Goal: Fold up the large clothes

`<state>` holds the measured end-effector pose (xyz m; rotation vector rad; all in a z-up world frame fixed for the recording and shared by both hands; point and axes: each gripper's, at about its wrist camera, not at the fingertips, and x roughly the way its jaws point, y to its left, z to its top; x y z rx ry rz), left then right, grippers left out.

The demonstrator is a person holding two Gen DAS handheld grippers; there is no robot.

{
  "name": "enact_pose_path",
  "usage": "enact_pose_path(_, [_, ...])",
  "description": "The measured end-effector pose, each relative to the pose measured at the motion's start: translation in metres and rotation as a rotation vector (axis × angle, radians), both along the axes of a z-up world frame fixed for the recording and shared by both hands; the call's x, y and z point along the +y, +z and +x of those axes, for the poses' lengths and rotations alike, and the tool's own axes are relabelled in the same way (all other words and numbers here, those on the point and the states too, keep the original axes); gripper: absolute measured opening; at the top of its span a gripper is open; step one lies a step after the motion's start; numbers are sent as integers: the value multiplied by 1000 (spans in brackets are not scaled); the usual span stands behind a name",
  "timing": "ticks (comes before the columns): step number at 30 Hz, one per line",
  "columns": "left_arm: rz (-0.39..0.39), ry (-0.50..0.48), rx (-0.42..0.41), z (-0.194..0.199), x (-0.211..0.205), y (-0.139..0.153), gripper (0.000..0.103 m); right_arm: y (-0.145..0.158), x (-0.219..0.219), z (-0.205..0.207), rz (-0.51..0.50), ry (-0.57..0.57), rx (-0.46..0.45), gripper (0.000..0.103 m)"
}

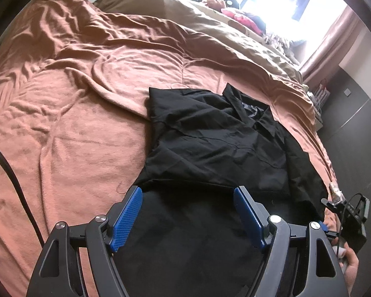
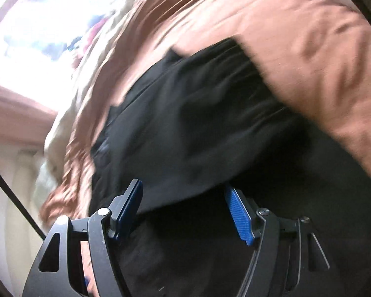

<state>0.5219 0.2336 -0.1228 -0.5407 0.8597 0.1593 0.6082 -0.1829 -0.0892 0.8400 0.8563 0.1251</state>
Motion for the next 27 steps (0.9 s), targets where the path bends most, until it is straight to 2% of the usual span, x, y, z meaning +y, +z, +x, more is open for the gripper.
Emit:
enact_pose_path(1, [-1,0,1,1,0,0,78,1,-5,3,-10,-20,-16,55])
enact_pose_path(2, [-2,0,2,1,1,-1,78,3,-11,9,-18,-33,-23,25])
enact_pose_path(3, [-3,1,3,1,1,-1,78,4,-11,9,-15,-34,-32,17])
enact_pose_path(5, [-3,8,1,1,4,-1,78,14,-13,7,-13,-36,-99,7])
enact_pose_path(7, [-7,16,-2,1,6,-1,78,31,-9,3,-45,-21,-163,3])
enact_pose_path(11, [-25,31,-10,-3,13,1,78,66,0,-5,-34,51,-305,2])
enact_pose_path(17, [-58,83,-33,-12,32,6,78,102,46,-16,-54,183,-472,1])
enact_pose_path(21, [-67,104,-38,-17,40,7,78,93,68,-33,-53,260,-521,1])
enact_pose_path(23, [-68,110,-39,-19,43,8,78,86,96,-36,-49,320,-531,1])
enact_pose_path(27, [-66,121,-38,-23,51,7,78,59,125,-29,-71,430,-518,1])
